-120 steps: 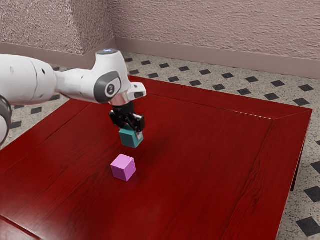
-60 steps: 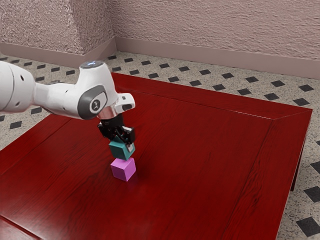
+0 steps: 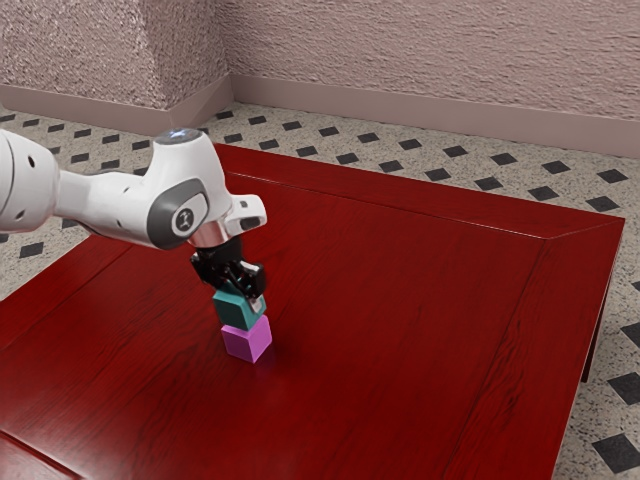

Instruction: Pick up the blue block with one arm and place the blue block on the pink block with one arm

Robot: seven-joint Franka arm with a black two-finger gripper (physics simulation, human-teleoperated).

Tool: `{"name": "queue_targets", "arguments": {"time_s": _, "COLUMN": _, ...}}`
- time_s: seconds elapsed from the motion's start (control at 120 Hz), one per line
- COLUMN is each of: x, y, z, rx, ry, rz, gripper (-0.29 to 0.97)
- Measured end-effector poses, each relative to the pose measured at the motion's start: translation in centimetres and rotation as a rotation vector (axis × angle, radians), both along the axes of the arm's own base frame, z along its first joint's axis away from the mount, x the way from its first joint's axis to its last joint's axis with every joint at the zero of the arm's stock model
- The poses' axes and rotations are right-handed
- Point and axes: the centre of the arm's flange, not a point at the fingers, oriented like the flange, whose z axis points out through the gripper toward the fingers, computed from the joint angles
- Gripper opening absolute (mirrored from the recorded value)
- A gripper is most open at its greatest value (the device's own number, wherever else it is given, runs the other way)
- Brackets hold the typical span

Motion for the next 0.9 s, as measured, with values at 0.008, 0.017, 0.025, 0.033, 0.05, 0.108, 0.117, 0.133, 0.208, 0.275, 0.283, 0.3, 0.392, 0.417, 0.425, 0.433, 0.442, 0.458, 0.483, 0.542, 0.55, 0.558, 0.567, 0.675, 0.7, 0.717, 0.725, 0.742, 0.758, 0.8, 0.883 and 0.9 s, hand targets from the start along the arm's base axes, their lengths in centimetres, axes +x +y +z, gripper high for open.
{"name": "queue_targets", "arguments": {"time_s": 0.008, "x": 0.0, "y": 0.0, "z": 0.0, "rx": 0.000, "ry": 0.000, "rz": 0.000, "gripper": 0.36}}
{"name": "queue_targets", "arguments": {"time_s": 0.017, "x": 0.0, "y": 0.0, "z": 0.0, "rx": 0.000, "ry": 0.000, "rz": 0.001, "gripper": 0.36}}
{"name": "queue_targets", "arguments": {"time_s": 0.025, "x": 0.1, "y": 0.1, "z": -0.1, "rx": 0.000, "ry": 0.001, "rz": 0.001, "gripper": 0.36}}
{"name": "queue_targets", "arguments": {"time_s": 0.033, "x": 0.1, "y": 0.1, "z": -0.1, "rx": 0.000, "ry": 0.001, "rz": 0.002, "gripper": 0.36}}
{"name": "queue_targets", "arguments": {"time_s": 0.05, "x": 0.1, "y": 0.1, "z": -0.1, "rx": 0.001, "ry": 0.001, "rz": 0.002, "gripper": 0.36}}
{"name": "queue_targets", "arguments": {"time_s": 0.108, "x": 0.3, "y": 0.2, "z": -0.3, "rx": 0.004, "ry": 0.003, "rz": 0.002, "gripper": 0.36}}
{"name": "queue_targets", "arguments": {"time_s": 0.117, "x": 0.3, "y": 0.2, "z": -0.3, "rx": 0.004, "ry": 0.004, "rz": 0.002, "gripper": 0.36}}
{"name": "queue_targets", "arguments": {"time_s": 0.133, "x": 0.3, "y": 0.3, "z": -0.4, "rx": 0.005, "ry": 0.004, "rz": 0.002, "gripper": 0.36}}
{"name": "queue_targets", "arguments": {"time_s": 0.208, "x": 0.6, "y": 0.3, "z": -0.6, "rx": 0.008, "ry": 0.007, "rz": 0.001, "gripper": 0.36}}
{"name": "queue_targets", "arguments": {"time_s": 0.275, "x": 0.7, "y": 0.2, "z": -0.8, "rx": 0.009, "ry": 0.009, "rz": -0.001, "gripper": 0.36}}
{"name": "queue_targets", "arguments": {"time_s": 0.283, "x": 0.8, "y": 0.2, "z": -0.8, "rx": 0.009, "ry": 0.009, "rz": -0.001, "gripper": 0.36}}
{"name": "queue_targets", "arguments": {"time_s": 0.3, "x": 0.8, "y": 0.2, "z": -0.9, "rx": 0.009, "ry": 0.010, "rz": -0.001, "gripper": 0.36}}
{"name": "queue_targets", "arguments": {"time_s": 0.392, "x": 0.8, "y": 0.2, "z": -1.2, "rx": 0.010, "ry": 0.016, "rz": 0.000, "gripper": 0.36}}
{"name": "queue_targets", "arguments": {"time_s": 0.417, "x": 0.8, "y": 0.1, "z": -1.3, "rx": 0.010, "ry": 0.017, "rz": -0.001, "gripper": 0.36}}
{"name": "queue_targets", "arguments": {"time_s": 0.425, "x": 0.8, "y": 0.1, "z": -1.3, "rx": 0.010, "ry": 0.017, "rz": -0.002, "gripper": 0.36}}
{"name": "queue_targets", "arguments": {"time_s": 0.433, "x": 0.8, "y": 0.1, "z": -1.3, "rx": 0.010, "ry": 0.017, "rz": -0.002, "gripper": 0.36}}
{"name": "queue_targets", "arguments": {"time_s": 0.442, "x": 0.8, "y": 0.1, "z": -1.3, "rx": 0.010, "ry": 0.017, "rz": -0.002, "gripper": 0.36}}
{"name": "queue_targets", "arguments": {"time_s": 0.458, "x": 0.8, "y": 0.0, "z": -1.3, "rx": 0.010, "ry": 0.018, "rz": -0.002, "gripper": 0.36}}
{"name": "queue_targets", "arguments": {"time_s": 0.483, "x": 0.8, "y": 0.0, "z": -1.3, "rx": 0.010, "ry": 0.018, "rz": -0.002, "gripper": 0.36}}
{"name": "queue_targets", "arguments": {"time_s": 0.542, "x": 0.8, "y": 0.1, "z": -1.3, "rx": 0.010, "ry": 0.017, "rz": -0.001, "gripper": 0.36}}
{"name": "queue_targets", "arguments": {"time_s": 0.55, "x": 0.8, "y": 0.1, "z": -1.3, "rx": 0.010, "ry": 0.017, "rz": -0.001, "gripper": 0.36}}
{"name": "queue_targets", "arguments": {"time_s": 0.558, "x": 0.8, "y": 0.1, "z": -1.3, "rx": 0.010, "ry": 0.017, "rz": -0.001, "gripper": 0.36}}
{"name": "queue_targets", "arguments": {"time_s": 0.567, "x": 0.8, "y": 0.1, "z": -1.3, "rx": 0.010, "ry": 0.017, "rz": -0.001, "gripper": 0.36}}
{"name": "queue_targets", "arguments": {"time_s": 0.675, "x": 0.8, "y": 0.2, "z": -1.3, "rx": 0.010, "ry": 0.017, "rz": 0.003, "gripper": 0.36}}
{"name": "queue_targets", "arguments": {"time_s": 0.7, "x": 0.8, "y": 0.3, "z": -1.3, "rx": 0.010, "ry": 0.017, "rz": 0.003, "gripper": 0.36}}
{"name": "queue_targets", "arguments": {"time_s": 0.717, "x": 0.8, "y": 0.3, "z": -1.3, "rx": 0.011, "ry": 0.017, "rz": 0.003, "gripper": 0.36}}
{"name": "queue_targets", "arguments": {"time_s": 0.725, "x": 0.8, "y": 0.3, "z": -1.3, "rx": 0.011, "ry": 0.017, "rz": 0.003, "gripper": 0.36}}
{"name": "queue_targets", "arguments": {"time_s": 0.742, "x": 0.8, "y": 0.3, "z": -1.3, "rx": 0.011, "ry": 0.017, "rz": 0.003, "gripper": 0.36}}
{"name": "queue_targets", "arguments": {"time_s": 0.758, "x": 0.8, "y": 0.3, "z": -1.3, "rx": 0.011, "ry": 0.017, "rz": 0.003, "gripper": 0.36}}
{"name": "queue_targets", "arguments": {"time_s": 0.8, "x": 0.8, "y": 0.3, "z": -1.3, "rx": 0.011, "ry": 0.017, "rz": 0.003, "gripper": 0.36}}
{"name": "queue_targets", "arguments": {"time_s": 0.883, "x": 1.0, "y": 0.2, "z": -1.1, "rx": 0.011, "ry": 0.013, "rz": 0.002, "gripper": 0.36}}
{"name": "queue_targets", "arguments": {"time_s": 0.9, "x": 1.1, "y": 0.2, "z": -1.1, "rx": 0.011, "ry": 0.012, "rz": 0.002, "gripper": 0.36}}
